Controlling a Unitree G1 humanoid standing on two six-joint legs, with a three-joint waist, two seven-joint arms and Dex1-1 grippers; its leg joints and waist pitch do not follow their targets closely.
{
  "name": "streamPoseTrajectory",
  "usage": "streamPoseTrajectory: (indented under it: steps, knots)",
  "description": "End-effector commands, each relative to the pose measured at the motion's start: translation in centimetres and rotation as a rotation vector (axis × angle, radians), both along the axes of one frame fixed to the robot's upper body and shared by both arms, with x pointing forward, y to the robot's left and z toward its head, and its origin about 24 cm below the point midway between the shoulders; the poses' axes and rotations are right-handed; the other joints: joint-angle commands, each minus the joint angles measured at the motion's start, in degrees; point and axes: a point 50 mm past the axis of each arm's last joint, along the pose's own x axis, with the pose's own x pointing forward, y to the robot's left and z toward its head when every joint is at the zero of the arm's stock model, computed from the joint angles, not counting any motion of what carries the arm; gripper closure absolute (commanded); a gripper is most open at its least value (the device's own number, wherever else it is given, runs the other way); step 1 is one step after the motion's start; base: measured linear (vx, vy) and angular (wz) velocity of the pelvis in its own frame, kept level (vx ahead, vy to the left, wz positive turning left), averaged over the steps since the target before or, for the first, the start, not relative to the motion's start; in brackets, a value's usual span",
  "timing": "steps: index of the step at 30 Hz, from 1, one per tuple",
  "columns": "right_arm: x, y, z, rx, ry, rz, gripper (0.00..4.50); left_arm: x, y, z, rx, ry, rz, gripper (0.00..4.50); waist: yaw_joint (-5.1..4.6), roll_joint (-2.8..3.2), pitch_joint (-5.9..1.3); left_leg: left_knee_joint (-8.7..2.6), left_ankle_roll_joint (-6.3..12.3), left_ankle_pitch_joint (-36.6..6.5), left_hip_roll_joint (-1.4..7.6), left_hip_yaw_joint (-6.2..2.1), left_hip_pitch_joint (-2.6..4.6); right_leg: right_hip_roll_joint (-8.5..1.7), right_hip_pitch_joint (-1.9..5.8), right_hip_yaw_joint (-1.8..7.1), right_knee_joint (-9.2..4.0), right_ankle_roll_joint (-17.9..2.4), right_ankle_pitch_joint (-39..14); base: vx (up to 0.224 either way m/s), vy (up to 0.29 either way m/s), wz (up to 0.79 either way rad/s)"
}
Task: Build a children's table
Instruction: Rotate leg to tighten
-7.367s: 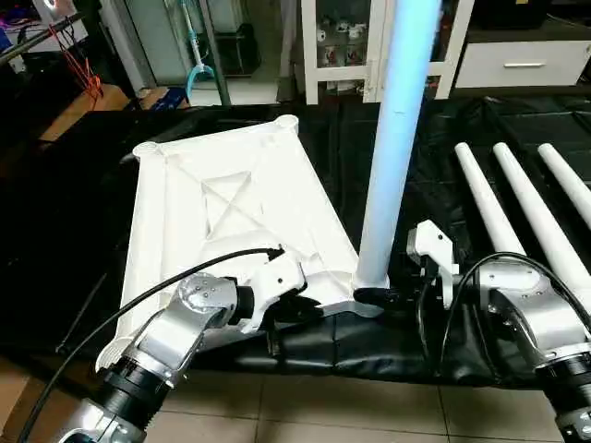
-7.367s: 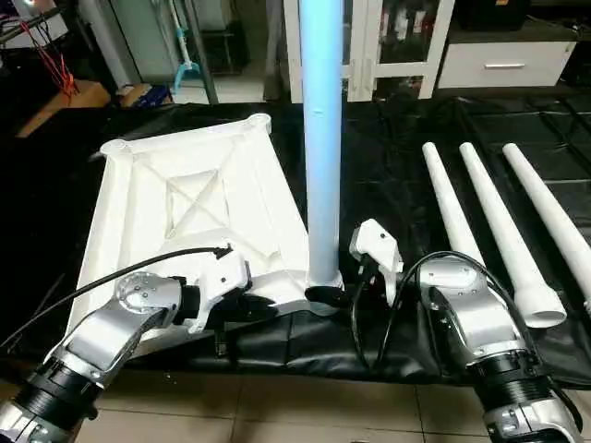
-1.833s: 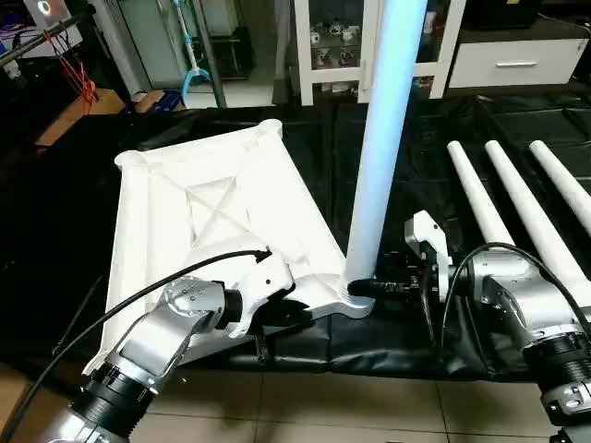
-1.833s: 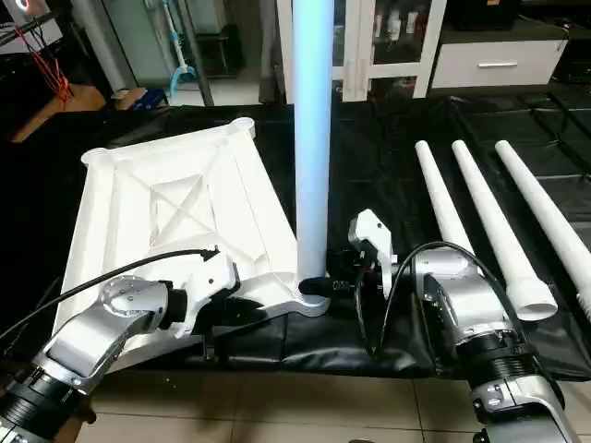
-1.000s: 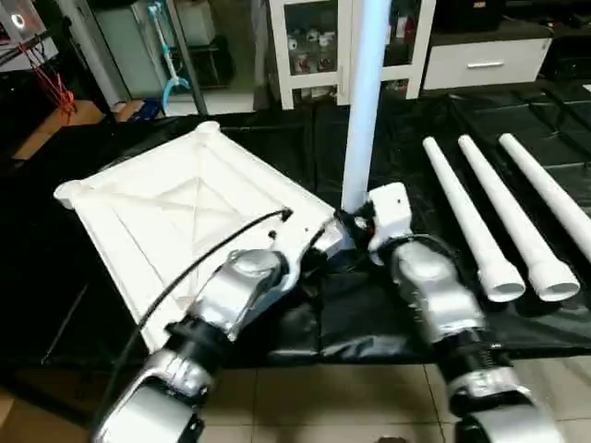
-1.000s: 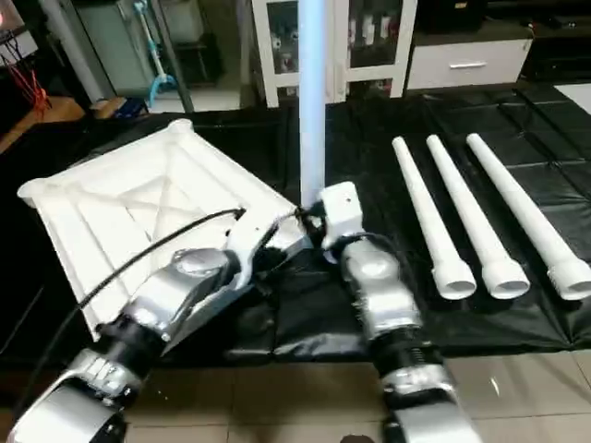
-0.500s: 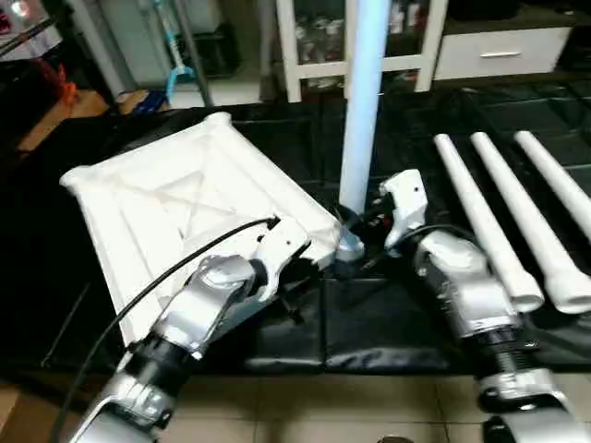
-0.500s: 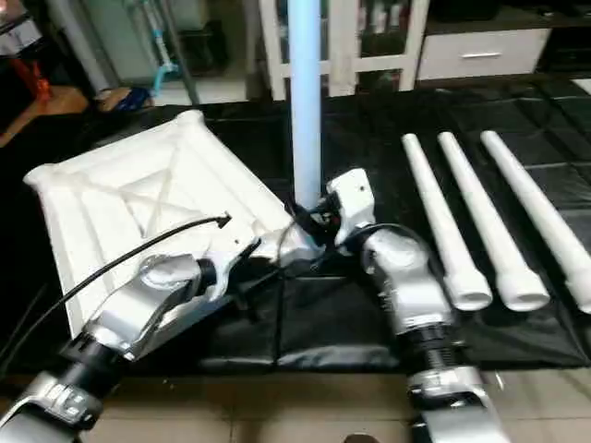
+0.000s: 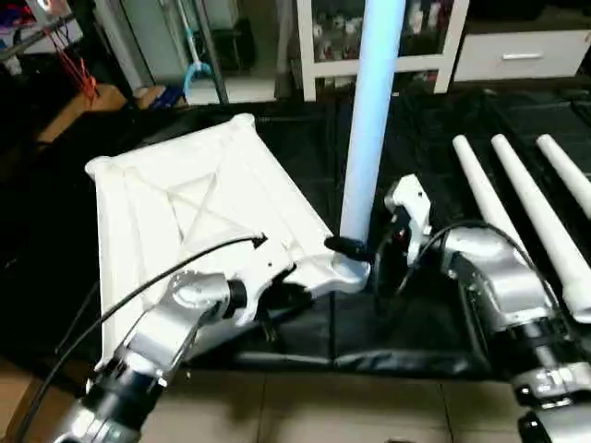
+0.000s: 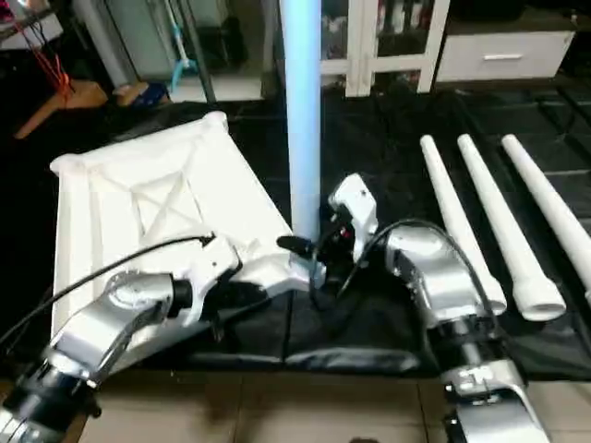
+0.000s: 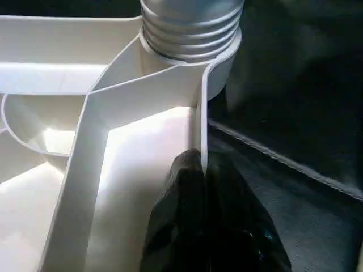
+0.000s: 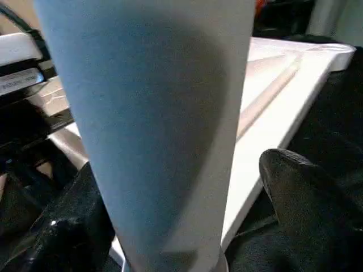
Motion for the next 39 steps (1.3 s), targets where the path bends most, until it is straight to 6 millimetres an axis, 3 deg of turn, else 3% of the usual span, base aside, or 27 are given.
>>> streamPoseTrajectory:
  steps: [1, 2, 3, 7, 8, 10, 15, 18, 19, 20, 22, 25, 26, 28, 29, 31, 32, 39]
  knots:
    - [0.4, -0.7, 0.7, -0.014, -0.013, -0.017, 0.70, 0.2, 0.4, 0.8, 0.011, -0.015, -0.033, 4.50, 0.32, -0.58, -4.16, -4.53, 5.88, -9.7, 1.73, -0.44, 1.33, -0.42, 2.87, 0.56, -2.18, -14.3, -6.1, 0.000, 0.000, 0.00]
    - [0.4, -0.7, 0.7, -0.015, -0.013, -0.018, 0.70, 0.2, 0.5, 0.8, 0.011, -0.015, -0.034, 4.50, 0.37, -0.69, -4.19, -4.48, 5.97, -9.4, 1.70, -0.41, 1.27, -0.43, 2.92, 0.55, -2.20, -14.2, -6.2, 0.000, 0.000, 0.00]
    - [0.5, -0.6, 0.2, -0.027, -0.012, -0.024, 0.70, 0.4, 0.5, 0.8, 0.021, -0.015, -0.039, 4.50, 0.48, -0.26, -4.19, -4.46, 5.85, -9.3, 1.69, -0.43, 1.36, -0.40, 2.82, 0.52, -2.20, -14.2, -6.2, 0.000, 0.000, 0.00]
    - [0.4, -0.7, -0.1, -0.043, -0.002, -0.020, 0.70, 0.3, 0.5, 0.7, 0.032, -0.008, -0.051, 4.50, 0.50, -0.33, -4.22, -4.46, 5.36, -9.9, 1.67, -0.45, 1.42, -0.30, 2.87, 0.48, -2.17, -14.3, -5.9, 0.000, 0.000, 0.00]
    - [0.3, -0.8, -0.1, -0.037, 0.009, -0.022, 0.94, 0.3, 0.5, 0.7, 0.032, -0.011, -0.052, 4.50, 0.47, -1.13, -4.26, -4.51, 5.42, -10.0, 1.70, -0.41, 1.33, -0.29, 2.96, 0.50, -2.26, -14.3, -5.8, 0.000, 0.000, 0.00]
    - [0.2, -0.8, -0.1, -0.041, 0.015, -0.017, 0.94, 0.4, 0.6, 0.6, 0.034, -0.013, -0.051, 4.50, 0.61, -0.41, -4.24, -4.44, 5.48, -9.8, 1.70, -0.46, 1.42, -0.31, 2.88, 0.49, -2.15, -14.3, -6.0, 0.000, 0.000, 0.00]
    - [0.2, -0.8, -0.1, -0.041, 0.015, -0.017, 0.94, 0.4, 0.6, 0.6, 0.034, -0.013, -0.051, 4.50, 0.65, -0.58, -4.26, -4.38, 5.39, -10.2, 1.68, -0.45, 1.37, -0.34, 2.91, 0.53, -2.11, -14.3, -6.5, 0.000, 0.000, 0.00]
    - [0.0, -0.8, -0.7, -0.040, 0.044, -0.013, 1.23, 0.4, 0.6, 0.4, 0.045, -0.006, -0.067, 4.50, 0.73, -0.42, -4.32, -4.29, 5.40, -9.8, 1.64, -0.48, 1.36, -0.34, 2.91, 0.52, -2.07, -14.2, -6.2, 0.000, 0.000, 0.00]
    - [-0.2, -0.9, -1.1, -0.038, 0.061, -0.010, 1.33, 0.4, 0.6, 0.2, 0.052, 0.000, -0.075, 4.50, 0.54, 1.05, -4.04, -4.43, 4.71, -11.5, 1.61, -0.41, 1.72, 0.06, 2.57, 0.34, -2.49, -13.6, -6.7, 0.000, 0.000, 0.00]
    - [-0.4, -1.0, -1.4, -0.038, 0.074, -0.009, 1.43, 0.3, 0.6, 0.0, 0.060, 0.004, -0.082, 4.50, 0.36, 0.66, -4.14, -4.46, 4.12, -12.6, 1.51, -0.58, 1.53, 0.00, 3.03, 0.33, -2.21, -13.9, -5.8, 0.000, 0.000, 0.00]
    - [-0.6, -1.2, -1.7, -0.039, 0.095, -0.005, 1.63, 0.1, 0.6, -0.2, 0.062, 0.013, -0.097, 4.50, 0.37, 0.46, -4.21, -4.37, 4.80, -12.7, 1.47, -0.54, 1.32, -0.32, 3.14, 0.48, -2.19, -14.1, -6.0, 0.000, 0.000, 0.00]
    - [-0.9, -1.4, -2.0, -0.039, 0.114, -0.006, 1.85, 0.0, 0.4, -0.2, 0.060, 0.021, -0.104, 4.50, 0.36, 0.66, -4.24, -4.40, 4.99, -12.9, 1.58, -0.56, 1.30, -0.33, 3.01, 0.45, -2.38, -13.3, -9.4, 0.000, 0.000, 0.00]
    - [-0.9, -1.4, -2.1, -0.044, 0.116, -0.007, 1.97, 0.0, 0.4, -0.2, 0.059, 0.022, -0.102, 4.50, 0.35, 0.34, -4.27, -4.40, 4.84, -12.9, 1.59, -0.58, 1.26, -0.36, 3.00, 0.48, -2.39, -13.1, -10.2, 0.000, 0.000, 0.00]
    - [-0.9, -1.4, -2.3, -0.050, 0.118, -0.011, 2.09, 0.0, 0.4, -0.2, 0.057, 0.025, -0.098, 4.50, 0.17, 0.35, -4.17, -4.48, 4.66, -13.8, 1.60, -0.55, 1.24, -0.33, 2.83, 0.48, -2.56, -12.8, -11.6, 0.000, 0.000, 0.00]
    - [-0.9, -1.3, -2.4, -0.045, 0.121, -0.021, 2.16, -0.1, 0.5, -0.3, 0.056, 0.032, -0.104, 4.50, 0.07, -0.06, -4.17, -4.51, 4.53, -14.2, 1.62, -0.52, 1.24, -0.35, 2.80, 0.51, -2.72, -12.5, -12.4, 0.000, 0.000, 0.00]
    - [-0.8, -1.1, -2.7, -0.049, 0.124, -0.034, 2.34, -0.1, 0.5, -0.4, 0.053, 0.034, -0.102, 4.50, 0.02, 0.28, -4.12, -4.53, 4.43, -14.3, 1.63, -0.56, 1.28, -0.36, 2.65, 0.58, -2.70, -12.3, -13.2, 0.000, 0.000, 0.00]
    - [-0.8, -1.0, -2.8, -0.052, 0.124, -0.037, 2.37, -0.1, 0.5, -0.5, 0.052, 0.033, -0.101, 4.50, -0.02, -0.29, -4.19, -4.51, 4.58, -13.9, 1.61, -0.62, 1.09, -0.49, 2.78, 0.61, -2.56, -12.3, -13.5, 0.000, 0.000, 0.00]
    - [-0.6, -0.6, -3.3, -0.053, 0.133, -0.043, 2.49, -0.1, 0.4, -0.4, 0.036, 0.032, -0.088, 4.50, -0.43, -0.36, -4.00, -4.59, 4.17, -15.7, 1.57, -0.66, 1.00, -0.52, 2.50, 0.65, -2.87, -11.2, -17.1, 0.000, 0.000, 0.00]
